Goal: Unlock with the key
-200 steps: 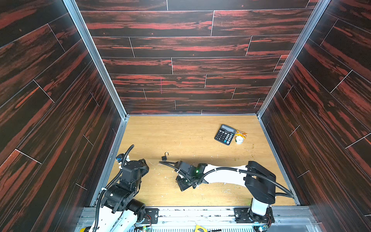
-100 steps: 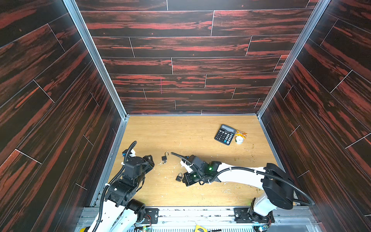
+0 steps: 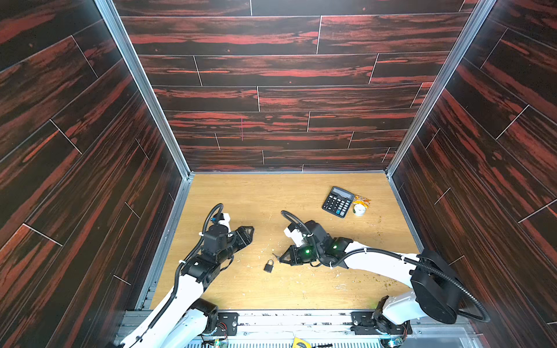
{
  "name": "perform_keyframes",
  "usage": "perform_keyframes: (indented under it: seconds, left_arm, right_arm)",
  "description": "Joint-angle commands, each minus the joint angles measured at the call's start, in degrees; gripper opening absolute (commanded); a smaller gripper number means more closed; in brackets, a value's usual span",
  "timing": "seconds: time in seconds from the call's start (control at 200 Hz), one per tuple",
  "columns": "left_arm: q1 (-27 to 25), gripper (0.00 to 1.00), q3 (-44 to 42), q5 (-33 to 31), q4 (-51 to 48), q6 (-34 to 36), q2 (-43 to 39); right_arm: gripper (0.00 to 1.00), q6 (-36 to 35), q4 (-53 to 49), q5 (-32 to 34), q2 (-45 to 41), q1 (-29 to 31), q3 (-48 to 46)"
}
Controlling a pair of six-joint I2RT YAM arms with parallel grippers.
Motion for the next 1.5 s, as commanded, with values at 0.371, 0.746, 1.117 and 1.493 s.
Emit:
perform_keyframes:
  seconds: [0.371,0.746,1.117,1.493]
  left_arm:
    - [-2.3,0.64,-3.8,16.5,29.5,-0.7,8.0]
    - [-5.9,0.54,-1.4,18.9,34.8,-0.7,12.5]
    - [-7.1,0.41,-1.5,19.0,39.3,-2.7,13.2]
    - [-7.4,0.31,-1.2,19.2,39.1,-2.6,13.8]
  right_arm:
    - [0.00,8.7,11.1,-9.0,-4.7,-7.1,0.8]
    - [0.00,10.7,13.8,-9.2,-3.0,-7.7,3.6]
    - [0.00,11.1,14.0,-9.3,-2.0,-8.1,3.7]
    - [0.00,11.1,14.3,-9.0,-1.7,-8.1,4.0]
